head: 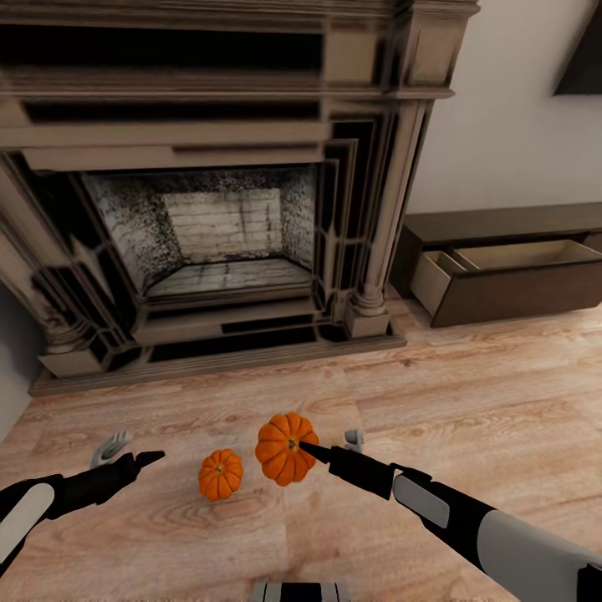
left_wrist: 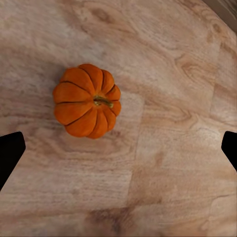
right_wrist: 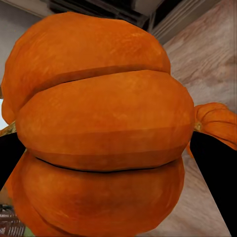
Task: Place each of the two pumpkins and all three candles from the living room inside a cabinet in the living room (use any cabinet), then make sure every cabinet is closed, and position the cauldron so it is next to a table in the living room.
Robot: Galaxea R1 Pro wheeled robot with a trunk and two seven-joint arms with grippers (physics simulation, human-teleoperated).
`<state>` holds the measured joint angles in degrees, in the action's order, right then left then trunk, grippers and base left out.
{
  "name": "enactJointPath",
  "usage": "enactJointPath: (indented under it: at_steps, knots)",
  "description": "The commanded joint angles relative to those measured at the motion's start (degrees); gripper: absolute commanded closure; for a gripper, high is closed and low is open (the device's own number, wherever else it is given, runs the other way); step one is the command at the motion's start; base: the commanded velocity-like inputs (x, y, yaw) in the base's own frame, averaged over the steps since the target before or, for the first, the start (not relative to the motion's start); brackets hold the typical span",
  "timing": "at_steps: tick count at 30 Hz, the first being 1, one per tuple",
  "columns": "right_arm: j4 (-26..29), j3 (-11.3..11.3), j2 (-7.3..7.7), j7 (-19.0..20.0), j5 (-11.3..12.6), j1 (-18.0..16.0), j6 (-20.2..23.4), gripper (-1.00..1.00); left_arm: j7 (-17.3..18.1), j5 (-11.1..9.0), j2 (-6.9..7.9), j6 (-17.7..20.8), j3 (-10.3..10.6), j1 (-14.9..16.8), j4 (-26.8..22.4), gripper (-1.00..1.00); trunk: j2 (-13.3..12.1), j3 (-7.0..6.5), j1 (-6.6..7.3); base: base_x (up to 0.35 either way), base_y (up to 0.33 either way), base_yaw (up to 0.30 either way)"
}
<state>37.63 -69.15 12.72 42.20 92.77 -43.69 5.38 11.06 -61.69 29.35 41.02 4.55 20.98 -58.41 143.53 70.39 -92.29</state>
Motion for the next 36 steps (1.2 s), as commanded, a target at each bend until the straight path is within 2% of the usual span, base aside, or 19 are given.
enactJointPath:
  at_steps: [1, 10, 14, 16, 17, 20, 22, 25, 30, 33, 36]
  knots:
    - [0.1, -0.2, 0.03, 0.2, 0.7, -0.1, 0.3, 1.0, 0.3, 0.0, 0.06, 0.1, 0.1, 0.0, 0.0, -1.0, 0.0, 0.27, -0.01, 0.0, 0.0, 0.0]
    - [0.5, -0.2, 0.72, 0.3, 0.6, -0.1, 0.1, 1.0, 0.5, 0.0, 0.14, 0.1, 0.1, 0.0, -0.1, -1.0, 0.2, 2.27, -0.24, 0.0, 0.0, 0.0]
    - [0.2, 0.0, 0.53, -0.4, 0.4, -0.1, 0.1, 1.0, 0.5, 0.0, 0.12, 0.1, 0.1, 0.0, -0.1, -1.0, 0.2, 3.15, -0.35, 0.0, 0.0, 0.0]
    - [0.3, 1.3, 0.53, -1.2, 0.4, -0.1, 0.1, 1.0, 0.5, 0.0, 0.16, 0.1, 0.1, 0.0, -0.4, -1.0, 0.2, 3.6, -0.4, 0.0, 0.0, 0.0]
    - [0.4, 3.6, 0.54, -1.6, 0.2, -0.2, 0.1, 1.0, 0.5, 0.0, 0.2, 0.1, 0.0, 0.0, -0.6, -1.0, 0.3, 3.82, -0.42, 0.0, 0.0, 0.0]
    - [0.5, 8.5, 0.6, -1.7, -0.1, -0.2, 0.1, 1.0, 0.5, 0.0, 0.18, 0.2, -0.1, 0.0, -0.7, -1.0, 0.3, 4.48, -0.5, 0.0, 0.0, 0.0]
    - [0.5, 9.8, 0.57, -1.8, -0.1, -0.3, 0.0, 1.0, 0.6, -0.1, 0.11, 0.2, 0.0, 0.0, -0.7, -1.0, 0.3, 4.92, -0.55, 0.0, 0.0, 0.0]
    - [0.6, 10.4, 0.59, -3.3, -0.9, -0.5, 0.0, 1.0, 1.1, -0.1, 0.1, 0.2, 0.0, 0.0, -0.7, -1.0, 0.4, 5.59, -0.63, 0.0, 0.0, 0.0]
    - [0.8, 10.6, 0.52, -5.1, -2.4, -0.7, 0.0, 1.0, 6.0, 0.0, -0.05, 0.1, 0.2, 0.0, -0.2, -1.0, 0.4, 6.7, -0.76, 0.0, 0.0, 0.0]
    - [2.5, 10.6, 0.67, -4.0, -2.8, -0.8, 0.2, 1.0, 6.5, 0.1, -0.03, -0.1, -0.1, 0.1, -0.1, -1.0, 0.5, 7.36, -0.84, 0.0, 0.0, 0.0]
    - [7.5, 10.6, 1.15, -1.6, -2.9, -0.8, 0.5, 1.0, 6.7, 0.0, 0.06, -0.3, -0.3, 0.2, -0.4, -1.0, 0.5, 8.03, -0.91, 0.0, 0.0, 0.0]
